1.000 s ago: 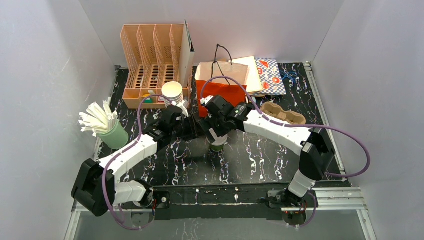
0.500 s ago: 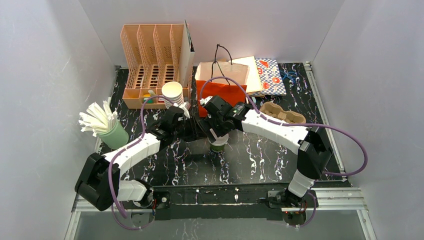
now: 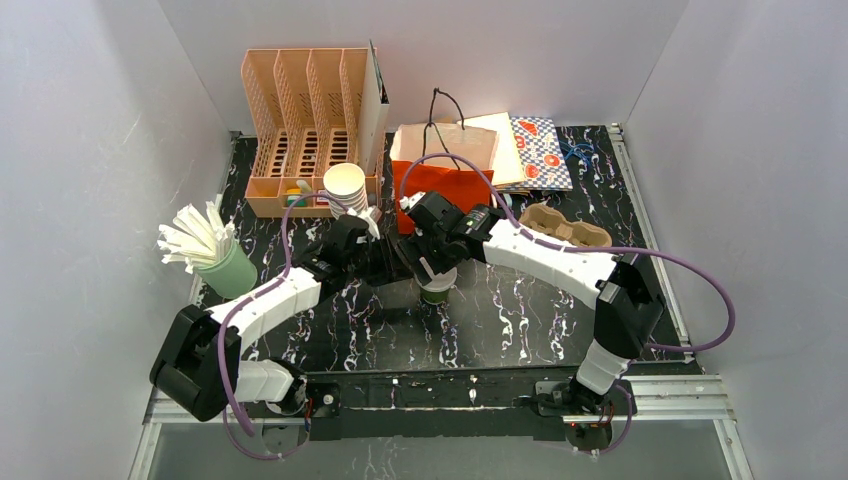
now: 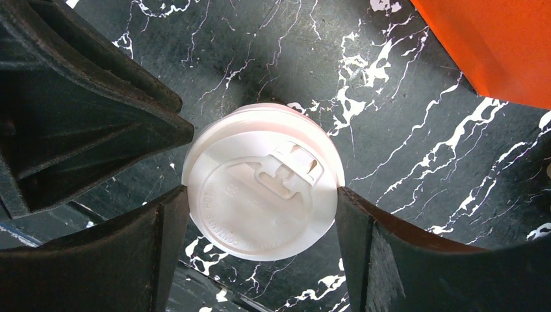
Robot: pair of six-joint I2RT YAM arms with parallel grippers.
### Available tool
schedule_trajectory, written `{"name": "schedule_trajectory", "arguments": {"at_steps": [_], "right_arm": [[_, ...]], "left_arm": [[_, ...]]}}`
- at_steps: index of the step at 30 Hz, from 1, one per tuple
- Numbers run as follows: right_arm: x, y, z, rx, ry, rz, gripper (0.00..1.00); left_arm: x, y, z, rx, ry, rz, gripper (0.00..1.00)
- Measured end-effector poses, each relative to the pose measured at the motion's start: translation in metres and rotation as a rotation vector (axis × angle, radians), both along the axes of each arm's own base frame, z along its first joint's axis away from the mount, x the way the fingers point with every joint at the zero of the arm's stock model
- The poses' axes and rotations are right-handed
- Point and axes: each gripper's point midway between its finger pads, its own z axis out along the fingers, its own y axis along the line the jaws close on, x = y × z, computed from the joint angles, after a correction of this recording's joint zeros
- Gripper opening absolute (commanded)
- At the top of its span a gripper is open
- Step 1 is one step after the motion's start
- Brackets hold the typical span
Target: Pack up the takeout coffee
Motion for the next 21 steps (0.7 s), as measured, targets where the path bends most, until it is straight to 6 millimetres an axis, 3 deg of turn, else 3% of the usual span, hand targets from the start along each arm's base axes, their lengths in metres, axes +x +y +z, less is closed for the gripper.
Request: {"name": "schedule_trajectory", "arguments": {"at_steps": [8,12,16,17,18,21], "right_arm": [[-0.001,0.0,0.0,0.021,-0.006,-0.015,0.78],[-0.002,-0.002,0.002,0.018,-0.005,-0.021,0.78],[-0.006,-0.012,0.016,0.02,-0.016,-0.028,0.78],[-0.007,-0.015,0.024,0.03,-0.029,-0.031,0.78],[-0.007,-0.018,0.034,0.046,-0.05,-0.036,0.78],[-0.004,-0.031,0.074,0.1,-0.136,-0.073,0.75]], "left_arm": [[-0.004,0.011,-0.013,0.056,0.011,0.014,0.23],[-0.004,0.024,-0.007,0.12,-0.017,0.035,0.31],[0.011,0.035,0.033,0.164,-0.119,0.074,0.53],[0.017,0.037,0.048,0.166,-0.158,0.086,0.63],[0.023,0.039,0.065,0.167,-0.201,0.102,0.67],[0.036,0.043,0.1,0.174,-0.294,0.131,0.73]]}}
